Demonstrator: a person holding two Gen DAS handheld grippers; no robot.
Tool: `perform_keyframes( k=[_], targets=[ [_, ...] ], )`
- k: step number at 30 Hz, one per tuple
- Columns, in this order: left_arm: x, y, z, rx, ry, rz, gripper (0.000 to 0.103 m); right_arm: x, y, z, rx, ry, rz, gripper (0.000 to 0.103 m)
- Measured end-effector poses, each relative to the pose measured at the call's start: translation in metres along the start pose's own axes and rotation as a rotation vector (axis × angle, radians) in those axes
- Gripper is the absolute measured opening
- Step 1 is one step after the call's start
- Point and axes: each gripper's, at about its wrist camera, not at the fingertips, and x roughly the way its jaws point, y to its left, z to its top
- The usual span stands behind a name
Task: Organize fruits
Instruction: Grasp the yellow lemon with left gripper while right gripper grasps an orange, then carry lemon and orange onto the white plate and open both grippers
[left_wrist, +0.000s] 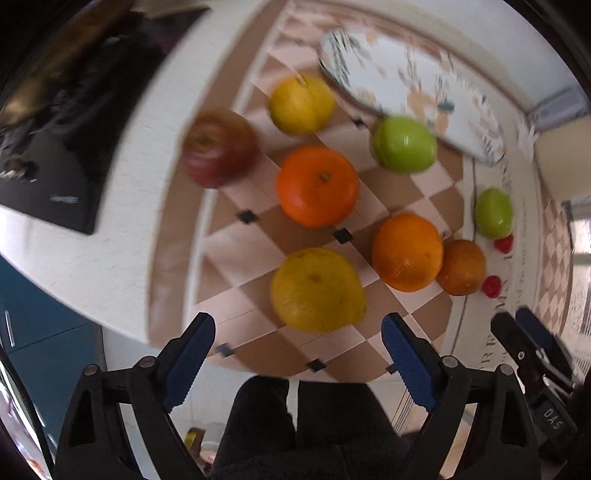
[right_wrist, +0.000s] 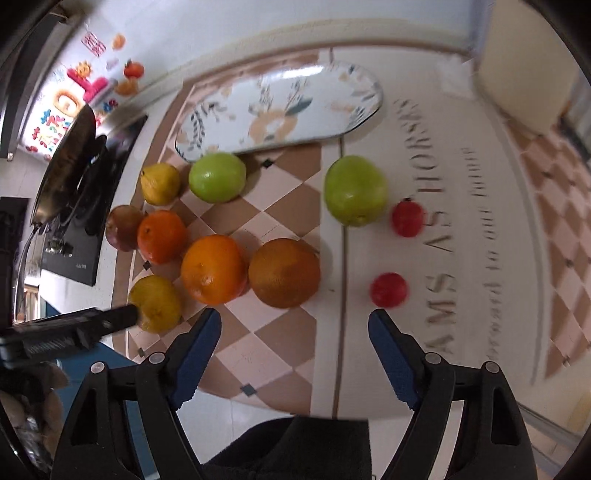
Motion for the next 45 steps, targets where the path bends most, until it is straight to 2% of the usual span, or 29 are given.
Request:
perform_keyframes(
  k=[5, 7, 9, 10, 11, 16, 19, 22, 26, 31, 33, 37, 39, 43, 45],
  targets=[
    [0.037, -0.010, 0.010, 0.022, 0.083, 0.004, 0.092, 0.035, 0.002, 0.019, -0.035, 0.079, 0.041, 0.083],
    [0.044, -0.011, 0.012, 0.020, 0.094, -0.011, 0.091, 0.045, 0.005, 0.024, -0.046, 0.107, 0.051, 0.074],
    [0.050, -0.013, 0.013, 0.024, 0.099, -0.020, 0.077, 0.054, 0.006, 0.028, -0.047, 0.130, 0.076, 0.066],
    [0.052, -0.014, 0.013, 0.028, 0.100, -0.021, 0.066, 0.057, 0.008, 0.028, -0.050, 0.136, 0.081, 0.062],
    [0.056, -0.015, 0.015, 0.031, 0.102, -0.011, 0.062, 0.060, 0.009, 0.029, -0.061, 0.145, 0.068, 0.060],
    [0.063, -0.018, 0.014, 0.056, 0.079, 0.004, 0.062, 0.057, 0.008, 0.027, -0.078, 0.180, 0.021, 0.059],
    [0.074, -0.017, 0.010, 0.061, 0.091, 0.008, 0.061, 0.054, 0.001, 0.022, -0.066, 0.189, 0.034, 0.060],
    [0.079, -0.025, 0.009, 0.070, 0.065, 0.024, 0.061, 0.055, -0.005, 0.021, -0.042, 0.190, 0.060, 0.060],
    [0.077, -0.019, 0.016, 0.056, 0.053, 0.013, 0.061, 0.054, -0.005, 0.022, -0.048, 0.184, 0.052, 0.060],
    [0.035, -0.027, 0.014, 0.081, -0.007, 0.002, 0.061, 0.037, -0.014, 0.023, 0.001, 0.164, 0.086, 0.059],
    [0.012, -0.029, 0.019, 0.086, -0.043, -0.031, 0.061, 0.021, -0.017, 0.027, 0.025, 0.139, 0.117, 0.059],
    [-0.033, -0.042, 0.051, 0.094, -0.120, -0.093, 0.061, -0.016, -0.017, 0.054, 0.052, 0.049, 0.168, 0.059],
    [-0.048, -0.052, 0.082, 0.100, -0.145, -0.116, 0.061, -0.029, -0.016, 0.079, 0.042, 0.004, 0.178, 0.059],
    [-0.047, -0.071, 0.149, 0.101, -0.163, -0.112, 0.061, -0.022, -0.010, 0.138, 0.007, -0.061, 0.110, 0.059],
    [-0.032, -0.079, 0.185, 0.095, -0.123, -0.113, 0.061, -0.006, -0.009, 0.166, 0.001, -0.060, 0.077, 0.059]
  ],
)
